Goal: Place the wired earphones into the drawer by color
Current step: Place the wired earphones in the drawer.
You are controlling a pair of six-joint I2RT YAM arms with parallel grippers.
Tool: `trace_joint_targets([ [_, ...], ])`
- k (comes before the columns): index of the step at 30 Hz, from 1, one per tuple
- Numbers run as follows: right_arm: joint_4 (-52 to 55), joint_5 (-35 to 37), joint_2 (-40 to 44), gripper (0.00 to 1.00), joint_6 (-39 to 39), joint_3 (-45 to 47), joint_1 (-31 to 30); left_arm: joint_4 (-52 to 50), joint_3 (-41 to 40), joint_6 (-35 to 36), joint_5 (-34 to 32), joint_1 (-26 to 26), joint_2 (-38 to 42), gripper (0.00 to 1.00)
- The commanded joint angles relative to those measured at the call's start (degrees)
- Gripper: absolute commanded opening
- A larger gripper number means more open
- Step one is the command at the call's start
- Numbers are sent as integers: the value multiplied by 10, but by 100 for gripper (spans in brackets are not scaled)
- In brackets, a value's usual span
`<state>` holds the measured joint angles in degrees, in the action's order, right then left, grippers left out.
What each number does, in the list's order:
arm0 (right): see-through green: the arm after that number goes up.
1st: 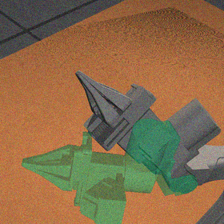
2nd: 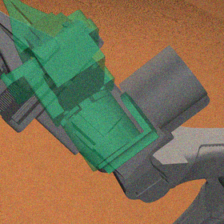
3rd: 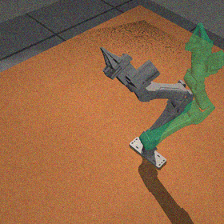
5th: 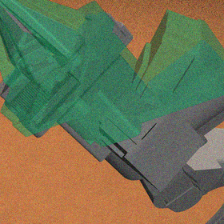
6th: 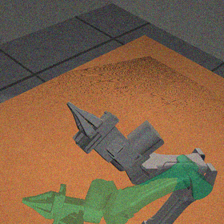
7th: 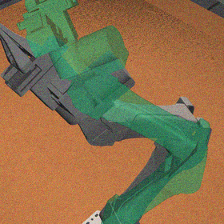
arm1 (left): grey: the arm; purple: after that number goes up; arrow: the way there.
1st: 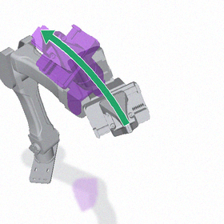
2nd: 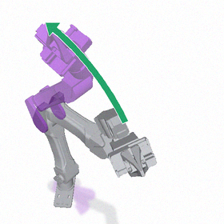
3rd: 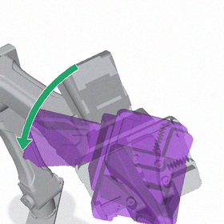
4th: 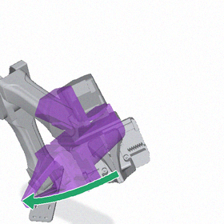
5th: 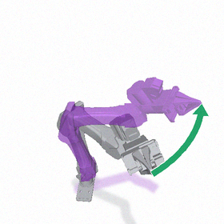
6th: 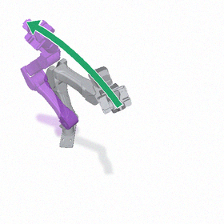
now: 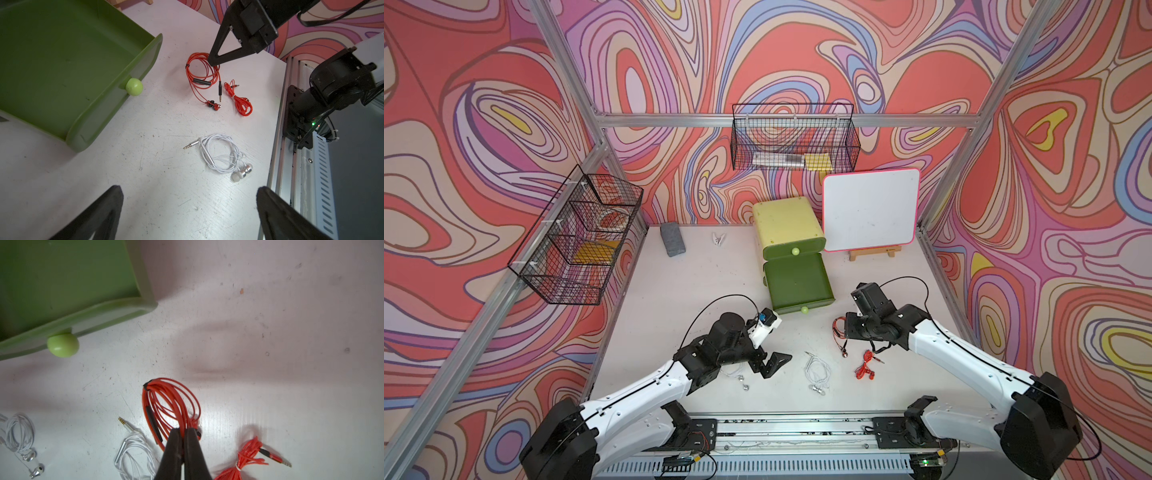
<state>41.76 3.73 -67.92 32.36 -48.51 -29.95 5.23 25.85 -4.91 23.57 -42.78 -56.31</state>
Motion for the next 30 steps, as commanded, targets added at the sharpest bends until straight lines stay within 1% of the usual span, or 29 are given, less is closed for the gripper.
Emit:
trace_joint_targets([
  [1, 41, 24, 25, 6, -21, -54, 3, 13, -10, 6, -8, -2, 17, 99],
  [6, 62, 26, 21, 6, -44, -126, 3, 14, -10, 9, -11, -2, 18, 99],
  [11, 62, 28, 0, 6, -68, -197, 3, 8, -13, 6, -43, -2, 26, 99],
  [16, 54, 22, -27, 6, -84, -258, 3, 12, -22, 5, -61, -2, 46, 99],
  [23, 19, -13, -69, 5, -94, -306, 3, 15, -28, 9, -60, -2, 56, 99],
  [30, -30, -43, -110, 5, -91, -318, 3, 19, -37, 9, -72, -2, 77, 99],
])
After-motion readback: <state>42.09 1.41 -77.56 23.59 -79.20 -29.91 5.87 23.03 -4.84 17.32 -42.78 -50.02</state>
